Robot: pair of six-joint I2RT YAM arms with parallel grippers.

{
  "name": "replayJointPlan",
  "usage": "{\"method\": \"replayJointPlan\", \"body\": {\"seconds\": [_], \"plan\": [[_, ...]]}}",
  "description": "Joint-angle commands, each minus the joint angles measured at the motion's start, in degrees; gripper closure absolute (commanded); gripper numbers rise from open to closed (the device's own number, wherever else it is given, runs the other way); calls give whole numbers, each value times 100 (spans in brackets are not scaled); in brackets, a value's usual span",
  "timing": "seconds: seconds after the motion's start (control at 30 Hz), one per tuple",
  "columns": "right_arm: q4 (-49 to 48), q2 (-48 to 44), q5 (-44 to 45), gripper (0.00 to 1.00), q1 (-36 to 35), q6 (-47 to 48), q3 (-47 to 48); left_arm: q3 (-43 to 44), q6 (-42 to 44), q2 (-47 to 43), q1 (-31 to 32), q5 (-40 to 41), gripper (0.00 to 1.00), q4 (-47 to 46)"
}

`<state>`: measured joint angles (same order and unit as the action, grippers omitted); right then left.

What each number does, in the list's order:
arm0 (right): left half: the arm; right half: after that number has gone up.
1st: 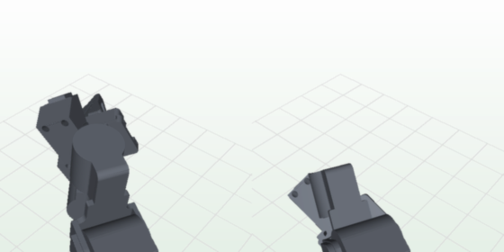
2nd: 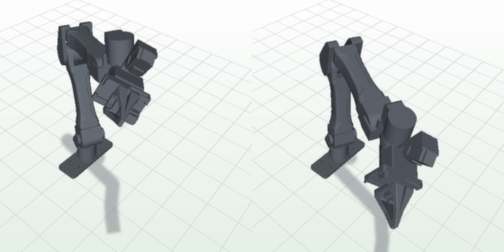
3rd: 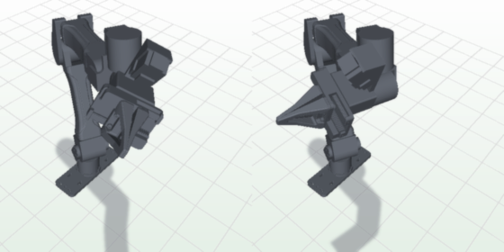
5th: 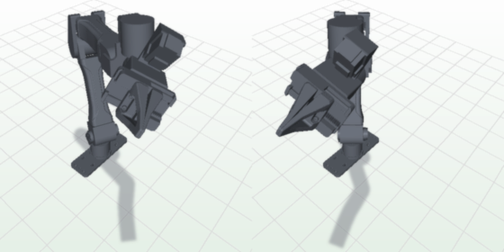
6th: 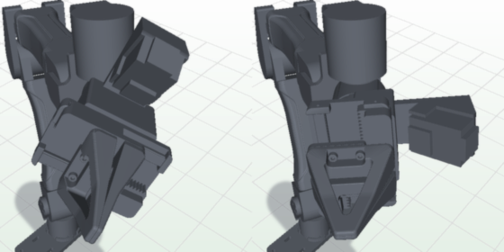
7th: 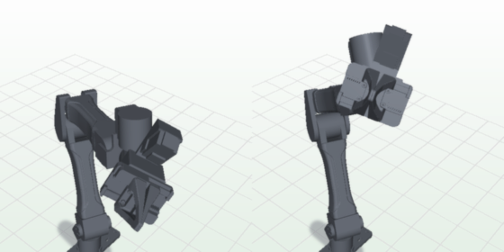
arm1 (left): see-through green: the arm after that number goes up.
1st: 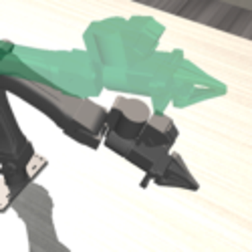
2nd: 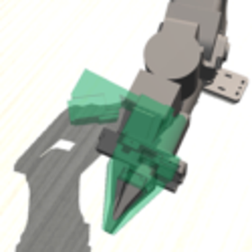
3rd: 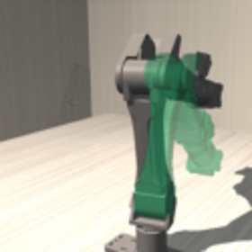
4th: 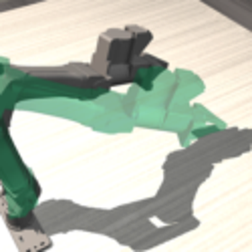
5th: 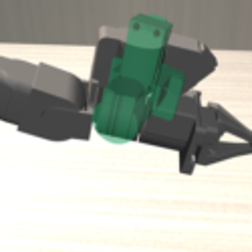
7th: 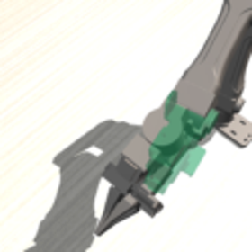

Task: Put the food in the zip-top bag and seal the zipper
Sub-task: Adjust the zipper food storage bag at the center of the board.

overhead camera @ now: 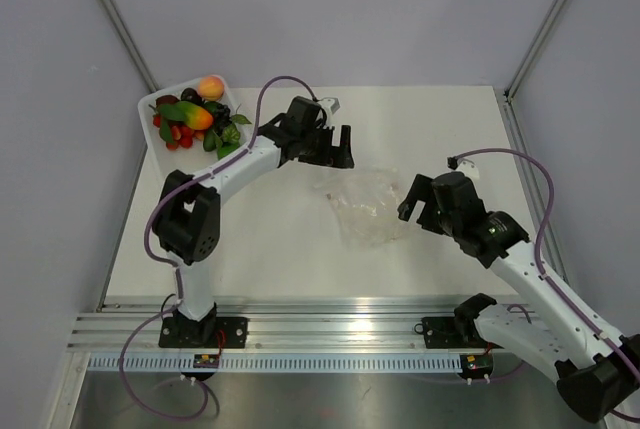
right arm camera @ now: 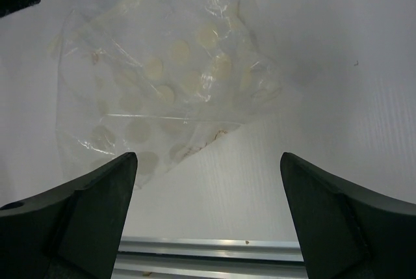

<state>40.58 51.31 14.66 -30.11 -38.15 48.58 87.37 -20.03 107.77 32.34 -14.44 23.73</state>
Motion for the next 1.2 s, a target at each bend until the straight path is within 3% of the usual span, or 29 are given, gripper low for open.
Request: {"method": "replayJointPlan", "body": {"seconds": [0.0,0.13,0.3,0.43,0.63,0.77,0.87,1.03,1.17], "plan": [[196,-182,-375,1,-57,-490,-348,429,-26,490,-17,-796,1,-88],[-303,-673,-805,1,-48,-851,-902,114,-325,518,-17,-1508,1,-403],[-1208,-596,-1439,1,-48,-1326,-1455,-1650,-1351,-481,1,-2440,1,-2088],[-2009,34,-1730,0,-48,-1415,-1466,-2715,-1758,-1255,44,-2529,1,-2856],[-1642,985,-764,1,-30,-468,-623,-3489,-1680,-2153,53,-2160,1,-2540],[-676,1618,414,1,5,140,535,-3561,-1504,-2576,62,-1844,1,-2040],[-218,1725,643,1,5,527,959,-3429,-1214,-2804,62,-1467,1,-1443],[-305,1312,389,1,-4,809,1119,-3192,-722,-3217,53,-546,1,-416],[-121,1679,485,0,-178,923,1592,-2937,-537,-3613,-52,115,1,237]]}}
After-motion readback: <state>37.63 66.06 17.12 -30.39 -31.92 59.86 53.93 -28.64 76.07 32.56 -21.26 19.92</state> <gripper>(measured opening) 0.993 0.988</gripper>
